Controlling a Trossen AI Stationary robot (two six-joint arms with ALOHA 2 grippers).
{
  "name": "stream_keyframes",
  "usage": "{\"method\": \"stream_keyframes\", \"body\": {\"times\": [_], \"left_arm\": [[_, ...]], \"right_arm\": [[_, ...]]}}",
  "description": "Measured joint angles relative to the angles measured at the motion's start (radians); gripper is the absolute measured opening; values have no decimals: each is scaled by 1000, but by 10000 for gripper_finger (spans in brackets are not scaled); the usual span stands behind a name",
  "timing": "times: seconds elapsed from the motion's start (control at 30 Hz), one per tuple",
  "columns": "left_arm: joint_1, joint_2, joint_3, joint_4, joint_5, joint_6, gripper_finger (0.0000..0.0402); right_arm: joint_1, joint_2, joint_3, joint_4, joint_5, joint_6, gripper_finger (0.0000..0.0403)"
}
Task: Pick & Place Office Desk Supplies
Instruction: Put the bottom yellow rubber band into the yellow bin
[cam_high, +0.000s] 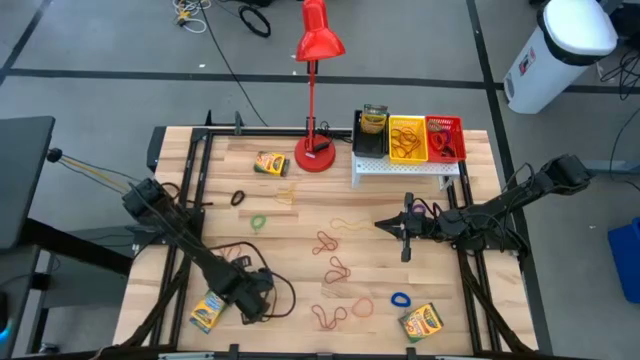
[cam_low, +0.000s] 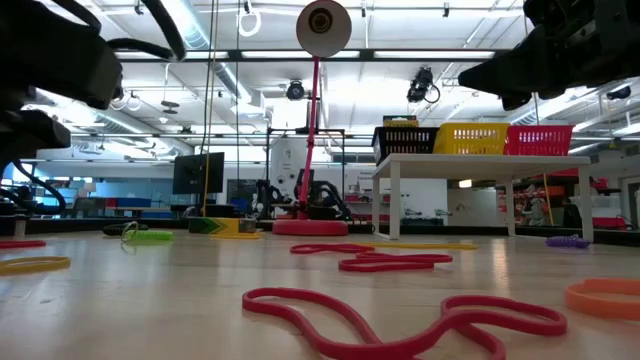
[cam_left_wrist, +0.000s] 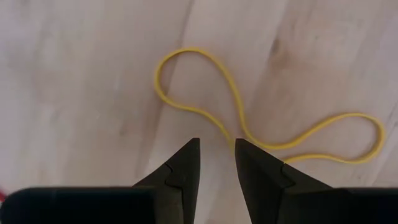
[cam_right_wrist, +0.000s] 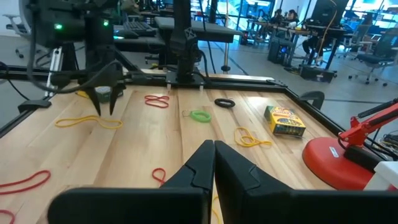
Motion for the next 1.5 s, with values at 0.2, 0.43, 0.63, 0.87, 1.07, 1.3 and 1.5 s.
{"method": "stream_keyframes", "body": {"times": [0.2,0.43,0.63,0.87,1.07,1.3,1.5], "left_arm": [[0,44,45,-6,26,15,110],[2,71,51,-23,57,-9,95],[2,63,48,-28,51,1,39],[0,-9,44,-58,-38,37,5],[0,-107,44,-88,-227,148,4],[29,-150,45,-79,-542,431,4],[117,-145,45,17,-718,706,5]], "right_arm": [[0,0,0,0,0,0,21],[0,0,0,0,0,0,21],[0,0,0,0,0,0,21],[0,0,0,0,0,0,21],[0,0,0,2,0,-1,21],[0,0,0,33,4,-23,21],[0,2,0,73,10,-20,21]]}}
